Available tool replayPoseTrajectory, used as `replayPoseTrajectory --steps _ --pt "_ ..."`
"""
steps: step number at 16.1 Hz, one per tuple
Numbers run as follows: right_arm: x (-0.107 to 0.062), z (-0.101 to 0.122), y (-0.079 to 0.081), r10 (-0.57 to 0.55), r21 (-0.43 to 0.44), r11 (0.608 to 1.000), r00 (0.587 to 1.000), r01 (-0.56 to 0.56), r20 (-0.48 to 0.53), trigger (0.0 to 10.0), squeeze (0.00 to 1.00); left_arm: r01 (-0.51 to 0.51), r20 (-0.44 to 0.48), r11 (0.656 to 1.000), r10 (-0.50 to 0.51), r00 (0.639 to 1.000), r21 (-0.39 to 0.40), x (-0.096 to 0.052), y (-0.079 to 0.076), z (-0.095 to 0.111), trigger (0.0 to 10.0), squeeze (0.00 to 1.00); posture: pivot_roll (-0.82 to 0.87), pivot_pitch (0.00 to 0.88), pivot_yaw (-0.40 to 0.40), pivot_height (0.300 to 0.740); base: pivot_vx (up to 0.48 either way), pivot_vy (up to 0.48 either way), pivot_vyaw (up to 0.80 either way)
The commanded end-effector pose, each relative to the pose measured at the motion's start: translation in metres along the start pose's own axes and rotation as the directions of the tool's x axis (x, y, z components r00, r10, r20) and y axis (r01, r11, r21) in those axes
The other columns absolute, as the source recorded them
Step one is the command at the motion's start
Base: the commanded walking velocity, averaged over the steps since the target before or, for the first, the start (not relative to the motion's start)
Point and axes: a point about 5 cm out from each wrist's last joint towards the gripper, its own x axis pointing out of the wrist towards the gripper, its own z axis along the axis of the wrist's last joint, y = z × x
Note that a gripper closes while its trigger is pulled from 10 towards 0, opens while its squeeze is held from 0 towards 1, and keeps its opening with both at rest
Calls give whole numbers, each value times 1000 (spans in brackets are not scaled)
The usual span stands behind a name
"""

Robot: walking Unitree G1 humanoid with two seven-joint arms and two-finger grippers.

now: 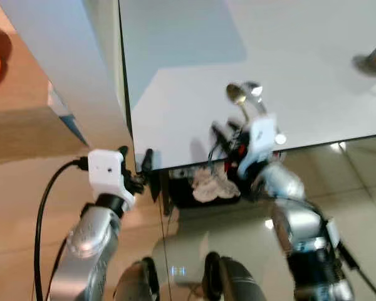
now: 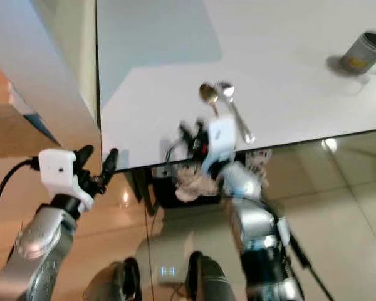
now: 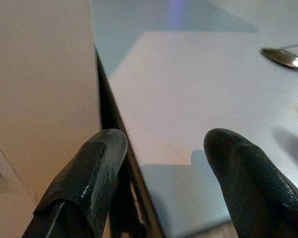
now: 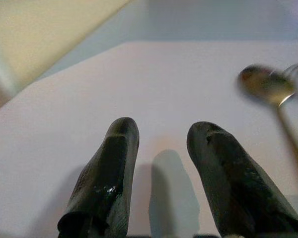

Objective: Setting the table

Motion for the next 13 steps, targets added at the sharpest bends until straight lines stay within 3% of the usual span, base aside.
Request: replayPoseTrajectory --steps 1,6,11,13 --pt "0 0 4 29 25 999 999 -30 27 10000 0 -4 -1 1000 4 1000 0 5 5 -4 10000 0 -65 89 -15 740 0 480 0" --pt "1 -17 -6 39 -1 999 999 -39 -21 10000 0 36 -12 999 -36 999 -7 19 -2 -17 10000 0 -74 33 -14 740 0 480 0" --pt "-5 -47 4 90 4 996 991 -90 -95 10000 0 36 -35 999 -36 999 -10 15 -4 -33 10000 0 -61 27 -17 740 0 480 0" --pt "-5 -49 6 102 -2 995 990 -102 -95 10000 0 39 -37 999 -40 999 -10 13 -4 -34 10000 0 -56 29 -17 740 0 480 0"
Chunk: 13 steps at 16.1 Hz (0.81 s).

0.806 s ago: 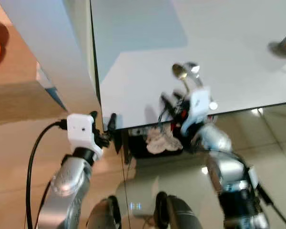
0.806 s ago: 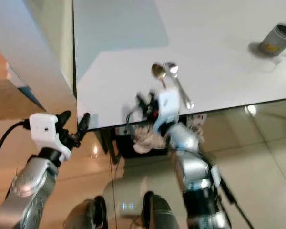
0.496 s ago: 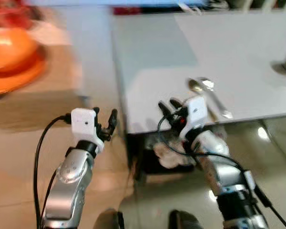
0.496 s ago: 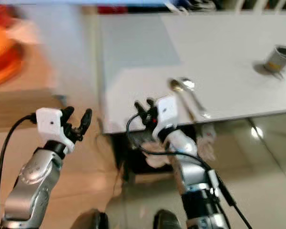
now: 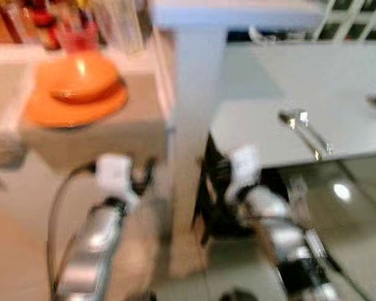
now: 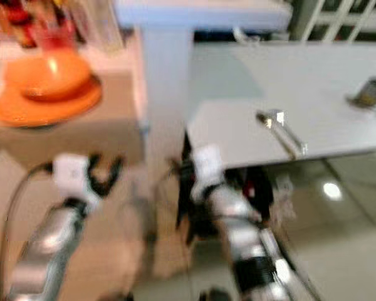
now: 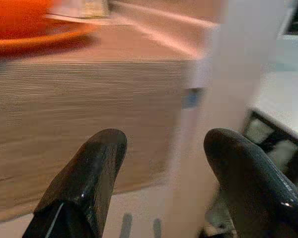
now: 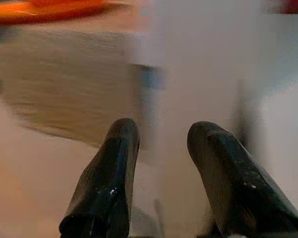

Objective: Setting the table

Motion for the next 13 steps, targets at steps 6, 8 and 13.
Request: replayPoseTrajectory --steps 6,8,13 --pt "2 7 -14 -25 -36 999 999 26 40 10000 0 46 40 999 -46 998 21 3 -12 3 10000 0 -54 28 -8 740 0 400 0" --pt "3 9 -15 -32 -35 999 998 34 47 10000 0 54 42 998 -56 998 36 3 -14 1 10000 0 -56 29 -7 740 0 0 0" --pt "6 13 -15 -25 -49 998 997 28 68 10000 0 52 64 998 -54 997 31 2 -13 3 10000 0 -54 29 -9 740 0 0 0"
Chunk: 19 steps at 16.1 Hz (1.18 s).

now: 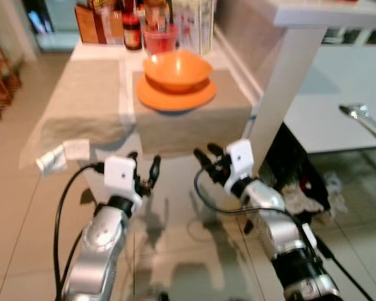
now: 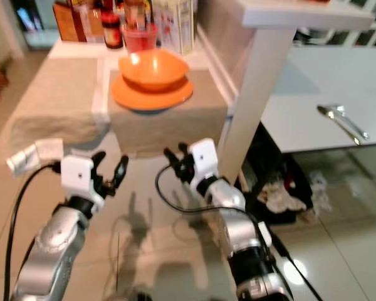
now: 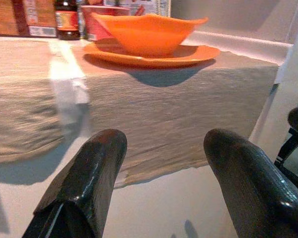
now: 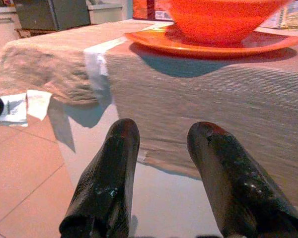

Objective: Setting the table

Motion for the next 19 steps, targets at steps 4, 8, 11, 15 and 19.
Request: replayPoseTrajectory --steps 4,8,11,15,19 --pt "1 8 -6 2 6 1000 999 -2 47 10000 0 -1 -25 1000 1 1000 -9 -1 1 -11 10000 0 -53 9 -11 740 0 0 0" --pt "1 -19 -22 -58 262 963 998 67 -39 10000 0 -264 -41 647 338 940 -715 -12 67 -40 10000 0 -62 0 -3 740 0 0 0" --pt "-7 -41 -35 -85 308 943 986 126 -146 10000 0 -298 -29 618 406 913 -728 -27 109 -48 10000 0 -55 0 -4 740 0 0 0" --pt "-19 -65 -33 -72 301 943 968 145 -241 10000 0 -396 -165 547 423 891 -737 -40 109 -85 10000 0 -60 0 0 740 0 0 0" --pt "-58 -112 -41 -200 173 928 835 329 -513 10000 0 -509 -516 735 252 819 -449 -69 76 -151 10000 0 -50 0 -5 740 0 0 0"
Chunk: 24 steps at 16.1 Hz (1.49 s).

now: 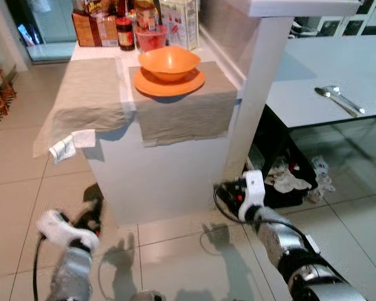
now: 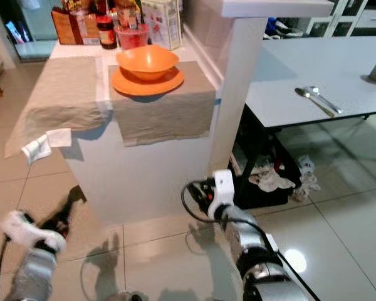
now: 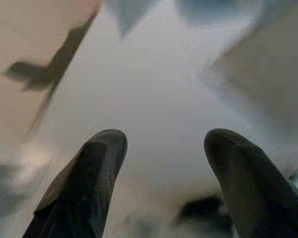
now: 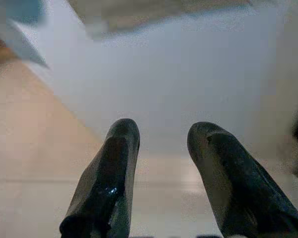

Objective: Setting the table

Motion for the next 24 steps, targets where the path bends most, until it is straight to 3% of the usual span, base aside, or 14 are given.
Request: replayPoseTrajectory --steps 1,2,3,5,6,8,10,18,21,24 --pt "-13 -27 -19 -130 -10 992 983 129 -130 10000 0 -79 -187 991 99 977 109 -11 15 -33 10000 0 -48 0 -5 740 0 0 0" --pt "-26 -50 -30 -202 -16 979 953 203 -226 10000 0 -157 -291 984 174 941 80 -27 31 -55 10000 0 -53 0 -1 740 0 0 0" --pt "-38 -67 -39 -248 9 965 927 260 -281 10000 0 -208 -303 978 196 933 -8 -36 40 -61 10000 0 -58 0 2 740 0 0 0" --pt "-53 -83 -49 -291 45 946 901 321 -321 10000 0 -290 -237 947 253 938 -137 -44 56 -55 10000 0 -58 0 0 740 0 0 0" --pt "-59 -90 -51 -304 40 941 889 337 -344 10000 0 -321 -224 934 282 933 -160 -48 63 -54 10000 0 -58 0 -1 740 0 0 0" --pt "-71 -105 -56 -339 15 927 851 376 -400 10000 0 -350 -267 929 309 913 -122 -57 69 -62 10000 0 -54 0 -2 740 0 0 0" --pt "-76 -110 -58 -360 21 915 836 404 -414 10000 0 -362 -270 921 316 909 -141 -60 71 -65 10000 0 -51 3 1 740 0 0 0" --pt "-74 -106 -59 -358 4 920 841 393 -406 10000 0 -343 -283 930 296 912 -134 -59 67 -68 10000 0 -40 8 -10 740 0 0 0" --pt "-71 -102 -59 -365 -68 927 841 370 -398 10000 0 -322 -364 947 305 880 14 -61 62 -79 10000 0 -40 14 -17 740 0 0 0" --pt "-63 -93 -57 -363 -111 931 856 347 -367 10000 0 -280 -358 958 285 889 66 -53 54 -78 10000 0 -35 37 -25 740 0 0 0"
